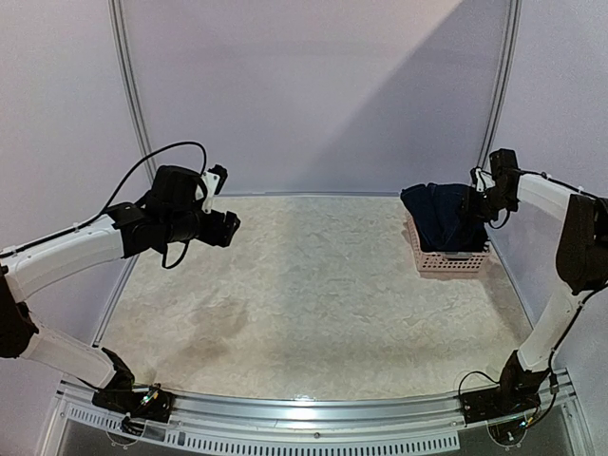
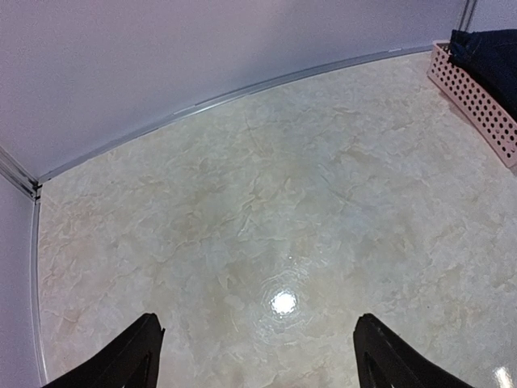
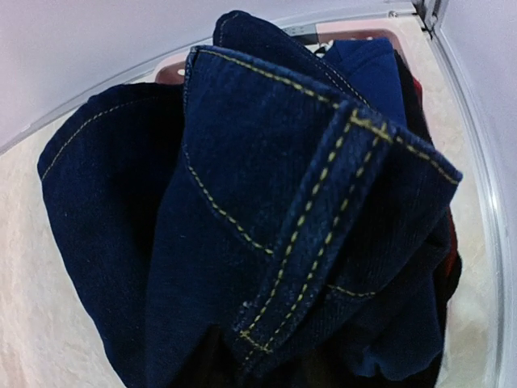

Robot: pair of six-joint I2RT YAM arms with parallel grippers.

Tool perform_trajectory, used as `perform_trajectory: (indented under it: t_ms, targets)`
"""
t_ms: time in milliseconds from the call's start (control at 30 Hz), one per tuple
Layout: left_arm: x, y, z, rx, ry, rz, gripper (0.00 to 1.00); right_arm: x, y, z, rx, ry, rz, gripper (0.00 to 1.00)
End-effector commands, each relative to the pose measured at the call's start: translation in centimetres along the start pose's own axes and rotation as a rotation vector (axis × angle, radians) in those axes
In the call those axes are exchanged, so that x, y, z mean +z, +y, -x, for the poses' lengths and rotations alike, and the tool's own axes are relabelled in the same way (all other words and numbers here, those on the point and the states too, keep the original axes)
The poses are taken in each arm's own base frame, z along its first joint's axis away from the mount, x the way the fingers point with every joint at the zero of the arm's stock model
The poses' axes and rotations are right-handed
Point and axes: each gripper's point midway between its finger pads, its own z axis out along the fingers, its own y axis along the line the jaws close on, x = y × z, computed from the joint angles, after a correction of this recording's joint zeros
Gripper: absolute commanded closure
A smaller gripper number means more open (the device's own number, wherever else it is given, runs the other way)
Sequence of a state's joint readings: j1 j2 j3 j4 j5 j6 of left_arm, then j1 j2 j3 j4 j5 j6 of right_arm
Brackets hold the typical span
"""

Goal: Fold and stack the mixed laundry pile
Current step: Pick up the crumpled shorts from the bin, then place the crumpled shorts at the center of the board.

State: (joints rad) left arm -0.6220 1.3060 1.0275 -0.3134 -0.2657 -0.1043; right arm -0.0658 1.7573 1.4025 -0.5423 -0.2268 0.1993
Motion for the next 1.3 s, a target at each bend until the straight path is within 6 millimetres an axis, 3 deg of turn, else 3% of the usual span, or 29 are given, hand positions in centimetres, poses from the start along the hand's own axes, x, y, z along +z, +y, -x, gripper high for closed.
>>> perform_trajectory:
  t_ms: [0,133,233,367,533,700,833,933,1033,1067,1133,1167,1200,1267]
  targets:
    - [0.1,-0.6,0.0,0.019,0.009,-0.011,0.17,-1.4,2.1,2.6,-0.06,-0.075,0.084,0.99]
    - [0.0,-0.7,0.3,0.018,0.004,-0.019,0.17,-7.1,6.1,5.9,-0.166,-0.222,0.218,1.0]
    - [0.0,-0.8,0.3,0.02,0.003,-0.025,0.17,-13.6,11.3,7.8,-0.32,-0.363,0.368,1.0]
    - [0.4,-0.9,0.0,0.034,0.014,-0.026,0.17,-22.7,20.0,7.2,-0.61,-0.541,0.576,1.0]
    - [0.5,-1.6,-0.2,0.065,0.022,-0.059,0.17,-32.0,27.4,6.4,-0.766,-0.7,0.802,1.0]
    - [-0.5,-2.2,0.2,0.058,0.019,-0.101,0.18,-37.8,32.2,5.6,-0.769,-0.711,1.024,1.0]
    - [-2.9,-2.0,1.9,0.019,-0.029,-0.111,0.19,-40.3,33.9,5.2,-0.719,-0.681,1.189,1.0]
    - [-4.3,-1.9,2.2,-0.017,-0.064,-0.127,0.19,-37.2,33.8,6.1,-0.59,-0.618,1.172,1.0]
    - [-4.8,-2.2,1.8,-0.051,-0.07,-0.155,0.19,-27.9,32.4,6.7,-0.465,-0.518,0.992,1.0]
    - [-4.9,-2.4,1.6,-0.063,-0.066,-0.164,0.19,-23.6,31.6,6.3,-0.442,-0.454,0.92,0.95]
    - [-5.1,-2.9,1.3,-0.083,-0.053,-0.185,0.2,-15.9,29.6,4.6,-0.44,-0.328,0.77,0.59]
    - [-5.2,-3.2,1.1,-0.086,-0.047,-0.193,0.21,-12.8,28.2,3.6,-0.468,-0.272,0.693,0.46]
    - [-5.4,-3.4,0.9,-0.093,-0.042,-0.198,0.22,-8.7,26.5,2.3,-0.473,-0.193,0.618,0.43]
    - [-5.9,-3.8,0.3,-0.101,-0.03,-0.207,0.22,-4.4,23.7,0.1,-0.46,-0.088,0.541,0.39]
